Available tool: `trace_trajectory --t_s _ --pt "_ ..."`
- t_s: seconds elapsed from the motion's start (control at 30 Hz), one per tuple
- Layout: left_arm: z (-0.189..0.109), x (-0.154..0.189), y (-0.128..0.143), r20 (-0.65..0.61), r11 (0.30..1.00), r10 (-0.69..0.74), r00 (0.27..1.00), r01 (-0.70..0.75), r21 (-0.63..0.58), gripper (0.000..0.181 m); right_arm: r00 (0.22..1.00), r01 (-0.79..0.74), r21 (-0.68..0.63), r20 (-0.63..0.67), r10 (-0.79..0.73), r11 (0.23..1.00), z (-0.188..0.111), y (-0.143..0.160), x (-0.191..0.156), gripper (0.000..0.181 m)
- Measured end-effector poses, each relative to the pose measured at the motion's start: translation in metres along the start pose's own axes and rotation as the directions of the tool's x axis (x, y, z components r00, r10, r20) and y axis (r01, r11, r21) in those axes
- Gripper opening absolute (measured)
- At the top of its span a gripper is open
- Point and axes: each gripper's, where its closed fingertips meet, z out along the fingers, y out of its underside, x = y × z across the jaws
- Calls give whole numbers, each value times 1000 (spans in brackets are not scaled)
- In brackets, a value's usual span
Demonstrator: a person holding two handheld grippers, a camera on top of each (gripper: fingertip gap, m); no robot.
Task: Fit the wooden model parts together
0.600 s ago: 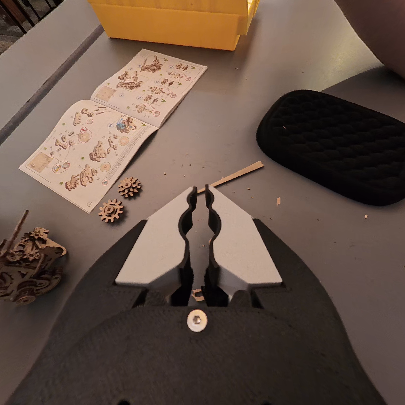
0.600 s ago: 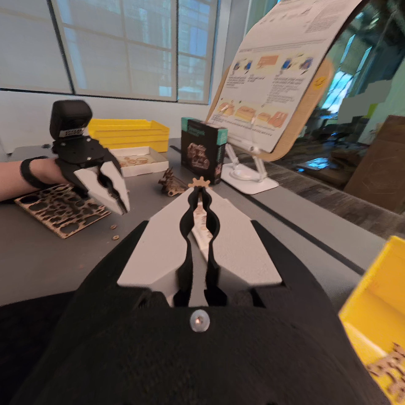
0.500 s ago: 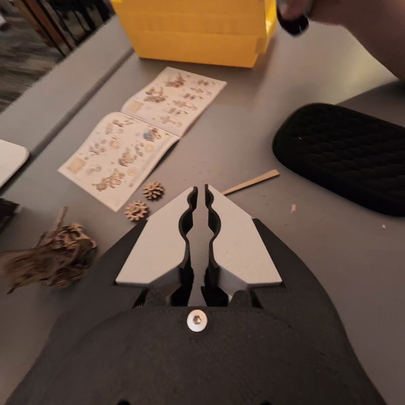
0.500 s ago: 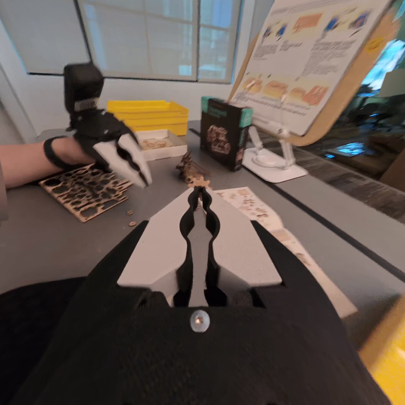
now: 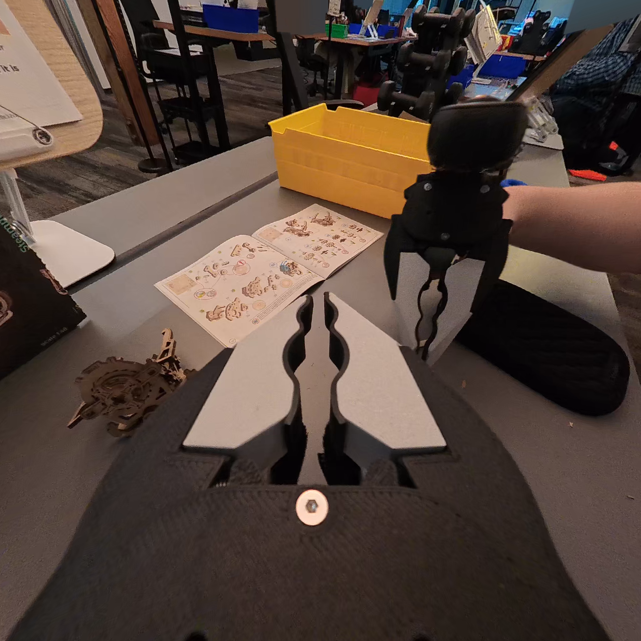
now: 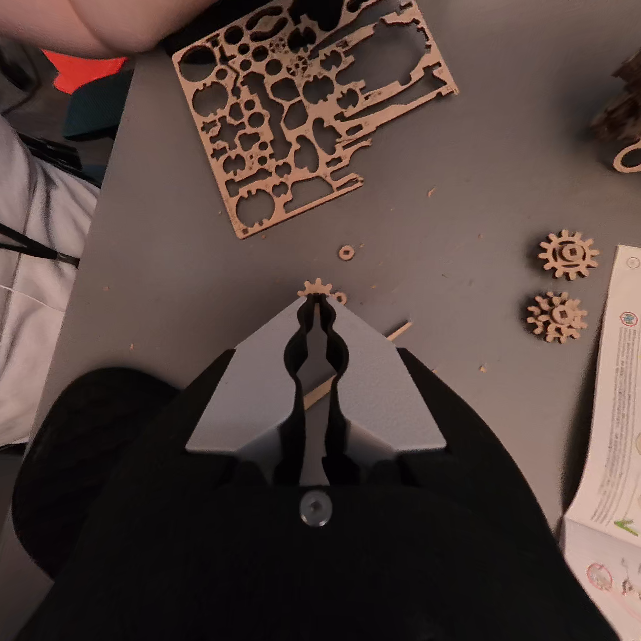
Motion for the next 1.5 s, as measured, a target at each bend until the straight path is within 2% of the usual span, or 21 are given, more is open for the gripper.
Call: trace_trajectory --t_s 0.17,0.33,0.47,0.83,1.13,1.33,1.5 --pt "-3 -4 -2 1 1000 -20 1000 20 13 4 993 -72 -82 83 79 994 4 9 9 2" --pt "-5 -8 -1 7 999 -29 1000 29 12 4 978 -118 -37 166 122 992 5 3 5 2" --pt "-7 -10 -2 6 999 -38 999 38 14 4 979 -131 -35 151 135 991 6 2 12 2" --pt "-8 -11 -3 7 999 -38 999 38 21 4 993 -32 -138 112 47 990 12 7 13 2" --pt "-7 -10 -3 7 999 -32 999 32 14 4 995 -15 -155 98 31 988 13 7 15 2" --pt "-7 -10 -3 6 999 -30 1000 30 15 4 993 84 -180 92 -69 980 13 10 15 2" --pt "-8 -10 -4 10 999 -29 1000 29 18 3 989 136 -251 82 -119 958 13 10 15 2"
